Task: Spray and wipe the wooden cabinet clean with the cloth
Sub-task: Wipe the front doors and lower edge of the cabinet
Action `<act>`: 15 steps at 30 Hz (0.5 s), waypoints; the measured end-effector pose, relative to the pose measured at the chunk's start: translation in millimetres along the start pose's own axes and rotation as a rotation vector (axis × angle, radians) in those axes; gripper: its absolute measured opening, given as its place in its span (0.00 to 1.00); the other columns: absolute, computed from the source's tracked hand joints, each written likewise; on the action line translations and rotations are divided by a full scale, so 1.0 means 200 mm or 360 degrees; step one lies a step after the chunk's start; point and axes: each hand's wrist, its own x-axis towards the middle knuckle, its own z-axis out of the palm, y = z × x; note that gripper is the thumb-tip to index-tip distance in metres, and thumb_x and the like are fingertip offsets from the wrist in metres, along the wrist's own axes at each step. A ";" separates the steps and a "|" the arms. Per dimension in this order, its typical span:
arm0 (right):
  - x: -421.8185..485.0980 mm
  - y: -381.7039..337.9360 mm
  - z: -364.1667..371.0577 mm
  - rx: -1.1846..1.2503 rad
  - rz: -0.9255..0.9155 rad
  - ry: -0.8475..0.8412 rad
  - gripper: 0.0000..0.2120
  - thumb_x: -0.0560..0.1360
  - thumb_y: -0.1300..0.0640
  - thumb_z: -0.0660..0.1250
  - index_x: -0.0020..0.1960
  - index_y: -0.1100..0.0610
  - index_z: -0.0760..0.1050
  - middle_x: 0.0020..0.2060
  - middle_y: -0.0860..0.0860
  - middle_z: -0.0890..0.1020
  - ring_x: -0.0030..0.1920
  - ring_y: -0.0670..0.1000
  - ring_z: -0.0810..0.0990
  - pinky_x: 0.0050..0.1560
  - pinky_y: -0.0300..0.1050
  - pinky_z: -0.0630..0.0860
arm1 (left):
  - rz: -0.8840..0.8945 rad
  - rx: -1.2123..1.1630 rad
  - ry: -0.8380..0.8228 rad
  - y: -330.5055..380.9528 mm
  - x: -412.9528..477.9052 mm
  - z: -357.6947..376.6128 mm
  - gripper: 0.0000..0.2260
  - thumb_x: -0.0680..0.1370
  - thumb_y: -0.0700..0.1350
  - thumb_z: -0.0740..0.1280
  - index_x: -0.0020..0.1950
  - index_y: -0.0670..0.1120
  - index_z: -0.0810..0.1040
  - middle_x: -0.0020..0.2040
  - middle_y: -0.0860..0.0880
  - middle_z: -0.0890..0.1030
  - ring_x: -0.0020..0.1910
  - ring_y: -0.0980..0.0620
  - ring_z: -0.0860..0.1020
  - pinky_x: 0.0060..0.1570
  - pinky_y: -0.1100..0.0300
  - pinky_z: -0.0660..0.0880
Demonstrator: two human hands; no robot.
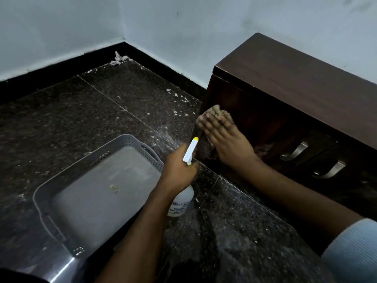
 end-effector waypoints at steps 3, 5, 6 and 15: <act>-0.10 -0.13 0.11 -0.0117 -0.0388 -0.0391 0.31 0.86 0.52 0.44 0.82 0.63 0.34 0.82 0.58 0.37 0.82 0.57 0.38 0.78 0.54 0.32 | -0.0010 0.0086 0.0045 -0.04 -0.01 -0.02 0.07 0.76 0.38 0.69 0.53 0.42 0.75 0.42 0.40 0.77 0.35 0.50 0.70 0.34 0.56 0.67; -0.23 -0.18 0.15 -0.0040 -0.0480 -0.0585 0.29 0.87 0.52 0.42 0.83 0.59 0.36 0.82 0.54 0.37 0.82 0.54 0.36 0.80 0.50 0.33 | -0.0035 0.0103 0.0041 -0.08 -0.03 -0.02 0.09 0.77 0.38 0.70 0.56 0.42 0.76 0.45 0.38 0.78 0.36 0.50 0.70 0.33 0.57 0.67; -0.27 -0.18 0.14 0.0047 -0.0470 -0.0675 0.28 0.87 0.51 0.42 0.84 0.56 0.37 0.82 0.52 0.36 0.82 0.53 0.35 0.80 0.48 0.34 | -0.0046 0.0072 0.0042 -0.09 -0.03 -0.02 0.09 0.77 0.37 0.70 0.56 0.44 0.76 0.45 0.38 0.78 0.36 0.50 0.71 0.34 0.57 0.67; 0.14 -0.14 0.13 0.0022 -0.0260 -0.0132 0.34 0.83 0.49 0.46 0.83 0.65 0.42 0.83 0.59 0.46 0.83 0.58 0.45 0.79 0.58 0.35 | -0.0004 -0.0009 0.0231 -0.07 -0.01 0.02 0.06 0.71 0.44 0.67 0.42 0.54 0.72 0.35 0.57 0.76 0.30 0.59 0.71 0.30 0.69 0.68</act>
